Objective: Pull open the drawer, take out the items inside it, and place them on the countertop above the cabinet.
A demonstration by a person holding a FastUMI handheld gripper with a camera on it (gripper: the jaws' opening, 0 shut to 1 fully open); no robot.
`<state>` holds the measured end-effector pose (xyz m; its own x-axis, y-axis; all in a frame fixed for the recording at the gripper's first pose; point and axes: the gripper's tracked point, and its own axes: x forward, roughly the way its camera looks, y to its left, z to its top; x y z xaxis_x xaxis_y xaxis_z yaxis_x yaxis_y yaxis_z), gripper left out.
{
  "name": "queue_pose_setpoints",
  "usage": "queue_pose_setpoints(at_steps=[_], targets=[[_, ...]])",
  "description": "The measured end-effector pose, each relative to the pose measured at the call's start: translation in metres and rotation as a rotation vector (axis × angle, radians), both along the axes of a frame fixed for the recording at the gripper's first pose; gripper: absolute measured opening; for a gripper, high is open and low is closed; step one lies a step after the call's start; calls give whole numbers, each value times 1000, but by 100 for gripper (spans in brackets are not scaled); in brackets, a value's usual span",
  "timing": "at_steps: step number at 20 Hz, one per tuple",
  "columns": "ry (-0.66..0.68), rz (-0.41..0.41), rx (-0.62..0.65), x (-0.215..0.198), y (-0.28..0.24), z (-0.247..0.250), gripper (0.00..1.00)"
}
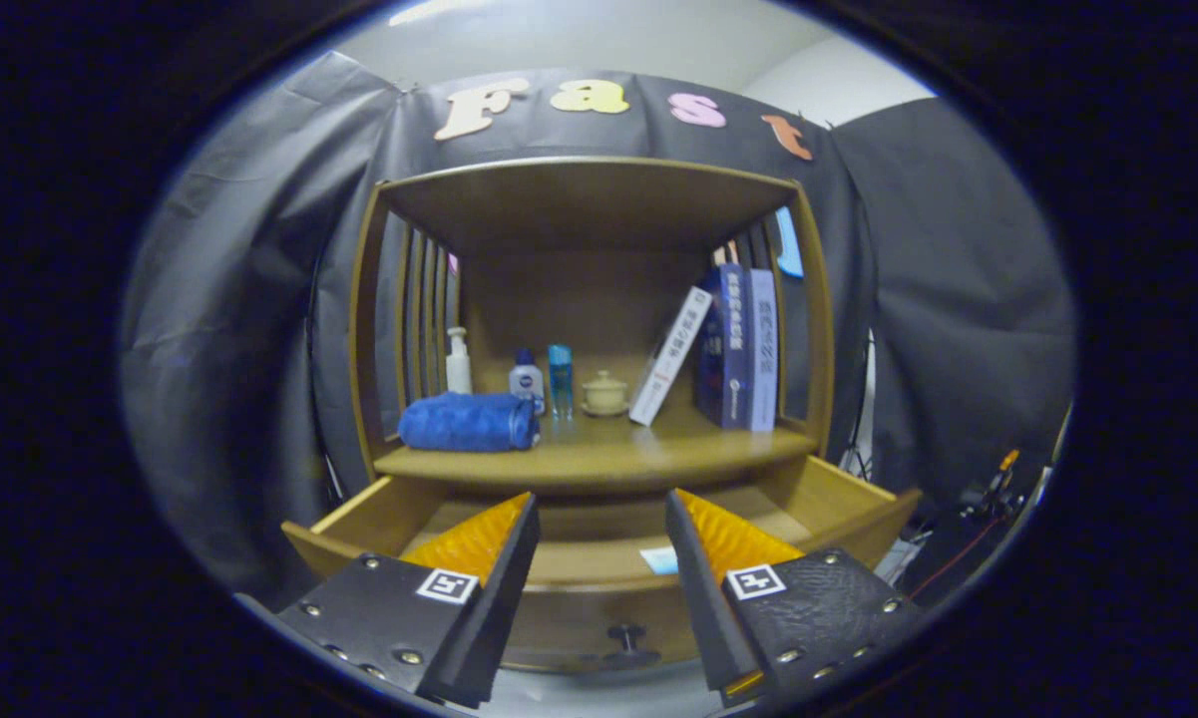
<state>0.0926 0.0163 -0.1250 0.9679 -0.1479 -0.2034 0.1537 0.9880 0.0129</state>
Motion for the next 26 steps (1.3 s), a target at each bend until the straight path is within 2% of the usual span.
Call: queue_pose_setpoints(at_steps=[3, 10, 15, 21, 26], targets=[[-36, 17, -1, 32, 5, 18, 78], [3, -57, 114, 96, -11, 12, 78], [71, -73, 134, 119, -19, -7, 78], [119, -57, 156, 146, -22, -23, 78], [273, -95, 185, 163, -43, -59, 78]])
